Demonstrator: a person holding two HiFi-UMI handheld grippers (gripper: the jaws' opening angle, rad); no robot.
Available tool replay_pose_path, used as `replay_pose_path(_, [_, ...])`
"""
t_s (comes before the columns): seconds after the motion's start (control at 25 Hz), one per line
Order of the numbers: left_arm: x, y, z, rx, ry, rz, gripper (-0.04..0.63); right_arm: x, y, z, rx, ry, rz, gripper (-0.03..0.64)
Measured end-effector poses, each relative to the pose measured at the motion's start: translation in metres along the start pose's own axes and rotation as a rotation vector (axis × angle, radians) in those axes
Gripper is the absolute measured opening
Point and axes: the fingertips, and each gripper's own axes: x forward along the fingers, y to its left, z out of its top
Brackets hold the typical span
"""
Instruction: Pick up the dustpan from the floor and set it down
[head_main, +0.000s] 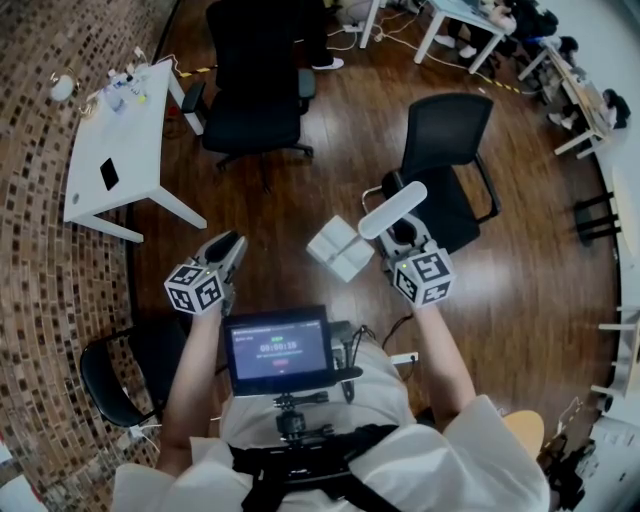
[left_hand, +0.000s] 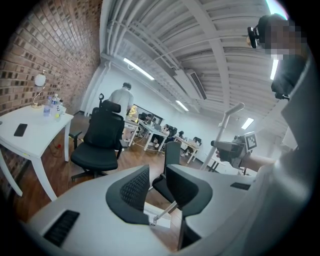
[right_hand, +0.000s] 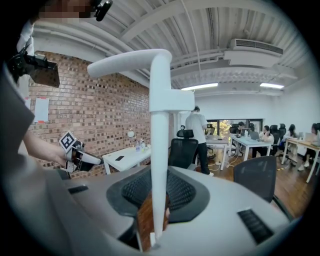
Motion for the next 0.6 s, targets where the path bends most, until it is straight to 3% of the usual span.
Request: replay_pose_path(0.6, [0.002, 0.0, -0.008, -0.009, 0.02, 0.017, 0.095, 0.008, -0.009, -0.021, 0.01, 0.035, 0.005, 0.101])
